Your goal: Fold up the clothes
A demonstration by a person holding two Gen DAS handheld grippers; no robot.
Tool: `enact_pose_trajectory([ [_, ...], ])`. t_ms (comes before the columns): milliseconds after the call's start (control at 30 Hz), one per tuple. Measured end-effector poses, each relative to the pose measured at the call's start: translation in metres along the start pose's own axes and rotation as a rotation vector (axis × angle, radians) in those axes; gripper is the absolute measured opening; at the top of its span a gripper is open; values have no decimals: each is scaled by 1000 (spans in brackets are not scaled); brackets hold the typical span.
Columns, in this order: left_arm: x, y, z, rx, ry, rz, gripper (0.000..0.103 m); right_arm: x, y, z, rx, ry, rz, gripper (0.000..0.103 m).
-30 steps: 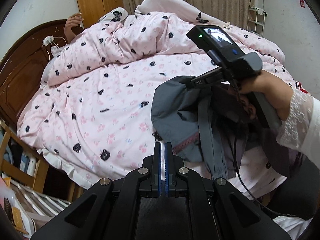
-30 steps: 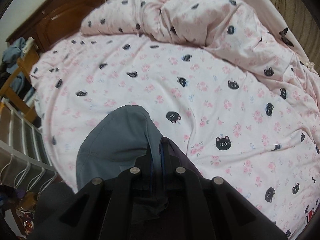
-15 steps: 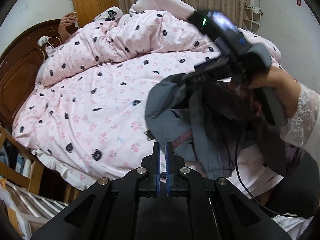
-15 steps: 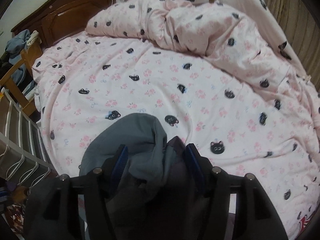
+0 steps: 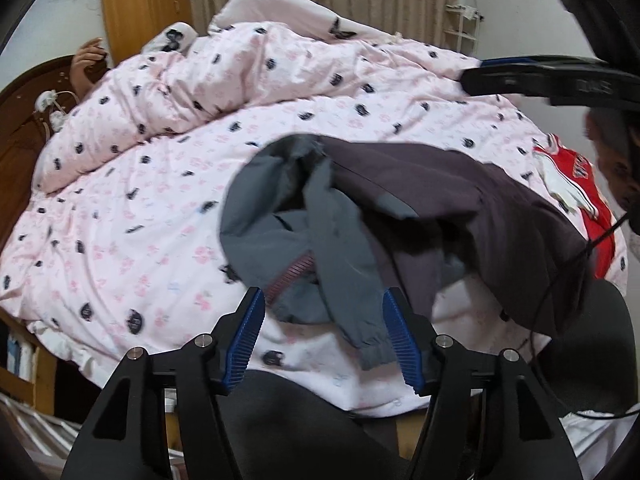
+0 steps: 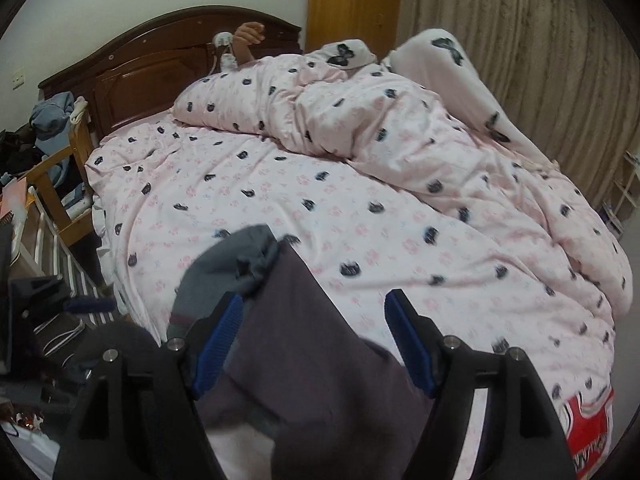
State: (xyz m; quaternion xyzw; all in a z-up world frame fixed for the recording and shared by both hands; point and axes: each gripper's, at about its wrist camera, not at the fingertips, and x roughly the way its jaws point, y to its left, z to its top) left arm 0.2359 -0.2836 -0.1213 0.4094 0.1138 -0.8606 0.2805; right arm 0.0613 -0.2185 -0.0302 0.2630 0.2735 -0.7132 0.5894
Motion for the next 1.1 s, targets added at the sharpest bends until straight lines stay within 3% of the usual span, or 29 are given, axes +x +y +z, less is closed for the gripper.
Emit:
enact_pose_trajectory([
  [300,22,-22,-22,30,58,-55,57,-43,-42,-88,104,75,-109,75],
  [600,49,-17,-25,-39,102,-132,57,-46,-50,-152,228,159,-93,75],
  [833,67,-23,-29,-47,134,-162,54,-48,-48,-175,266,195,-93,75],
  [1000,78,-26,-30,-58,161,-174,29,-52,-50,-185,288,203,-97,75],
  [1033,79,-26,-29,-59,166,-172,8,-53,-51,-187,290,204,-100,75],
  [1100,79,-25,-27,-62,172,-178,4,-55,-52,-190,295,207,-106,75],
])
